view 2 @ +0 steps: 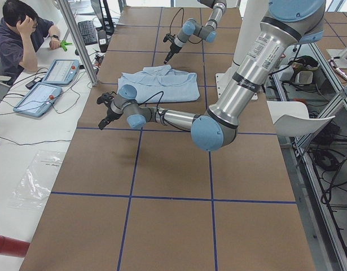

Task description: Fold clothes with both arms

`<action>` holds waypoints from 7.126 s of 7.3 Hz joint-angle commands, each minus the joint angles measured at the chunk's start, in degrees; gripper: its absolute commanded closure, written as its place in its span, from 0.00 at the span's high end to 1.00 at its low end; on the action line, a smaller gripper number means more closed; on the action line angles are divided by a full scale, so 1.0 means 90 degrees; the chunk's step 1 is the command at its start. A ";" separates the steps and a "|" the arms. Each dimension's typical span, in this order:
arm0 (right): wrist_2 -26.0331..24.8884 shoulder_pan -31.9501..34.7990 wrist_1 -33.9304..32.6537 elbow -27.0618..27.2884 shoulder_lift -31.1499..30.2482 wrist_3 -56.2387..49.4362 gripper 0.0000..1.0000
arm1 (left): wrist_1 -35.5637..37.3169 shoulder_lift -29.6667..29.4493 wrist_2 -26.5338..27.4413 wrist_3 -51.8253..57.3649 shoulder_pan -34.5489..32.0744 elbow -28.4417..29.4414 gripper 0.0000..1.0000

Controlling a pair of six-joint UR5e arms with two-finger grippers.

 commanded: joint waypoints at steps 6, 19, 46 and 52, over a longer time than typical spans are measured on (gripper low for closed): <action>0.1055 -0.0287 -0.2386 -0.1586 0.2752 -0.2959 0.98 | 0.0000 0.0000 -0.0100 -0.0058 0.0000 -0.0020 1.00; 0.1466 -0.0873 -0.3441 -0.2421 0.3292 -0.3762 0.28 | 0.0000 0.0098 -0.0090 -0.0234 0.0000 -0.0167 1.00; 0.1339 0.0444 -0.0540 -0.2196 0.2199 -0.3889 0.00 | 0.0000 0.0576 -0.0110 -0.0244 0.0078 -0.0694 1.00; 0.1387 0.0923 -0.0492 -0.0937 0.0821 -0.3489 1.00 | 0.0000 0.0576 -0.0158 -0.0244 0.0088 -0.0723 1.00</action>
